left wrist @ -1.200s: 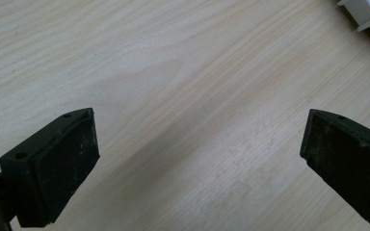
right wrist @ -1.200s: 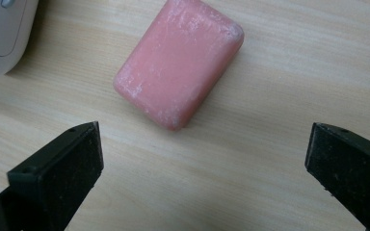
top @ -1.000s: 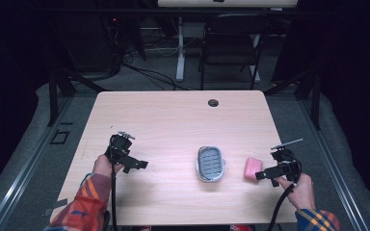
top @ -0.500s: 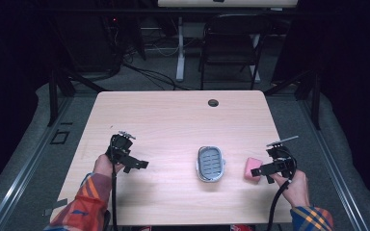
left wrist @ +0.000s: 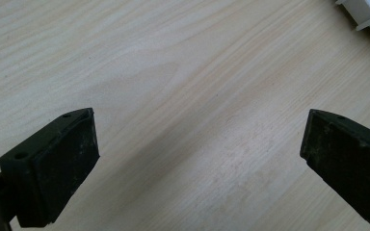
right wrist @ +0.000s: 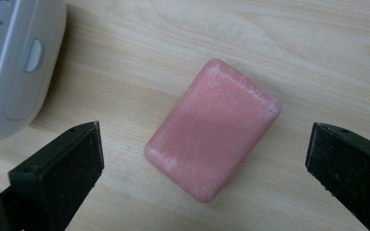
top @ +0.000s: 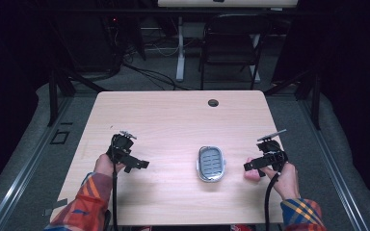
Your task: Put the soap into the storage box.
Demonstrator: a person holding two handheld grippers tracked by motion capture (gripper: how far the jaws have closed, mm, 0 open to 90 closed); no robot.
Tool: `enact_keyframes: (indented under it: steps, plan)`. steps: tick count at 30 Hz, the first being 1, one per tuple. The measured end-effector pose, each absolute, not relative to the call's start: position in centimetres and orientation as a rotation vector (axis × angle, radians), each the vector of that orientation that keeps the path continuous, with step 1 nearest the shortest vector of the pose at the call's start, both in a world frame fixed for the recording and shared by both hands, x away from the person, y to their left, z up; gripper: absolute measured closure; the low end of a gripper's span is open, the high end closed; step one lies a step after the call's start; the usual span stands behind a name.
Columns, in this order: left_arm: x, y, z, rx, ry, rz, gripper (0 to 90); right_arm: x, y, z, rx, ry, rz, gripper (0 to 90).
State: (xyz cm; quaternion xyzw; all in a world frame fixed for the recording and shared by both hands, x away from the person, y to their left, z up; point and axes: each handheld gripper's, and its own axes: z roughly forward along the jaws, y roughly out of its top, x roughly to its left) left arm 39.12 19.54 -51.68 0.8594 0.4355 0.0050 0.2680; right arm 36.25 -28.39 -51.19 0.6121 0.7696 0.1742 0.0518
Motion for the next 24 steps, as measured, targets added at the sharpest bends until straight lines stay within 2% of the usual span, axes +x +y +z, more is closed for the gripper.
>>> enact_keyframes:
  steps: [15,24]
  plan:
    - [39.2,19.5,-51.7,2.324,1.176,0.010,0.0,38.2,-27.1,-52.6,1.857,2.307,0.422,0.0]
    - [39.1,19.4,-51.7,2.324,1.173,0.008,0.0,38.3,-27.7,-53.0,1.872,2.323,0.394,6.7]
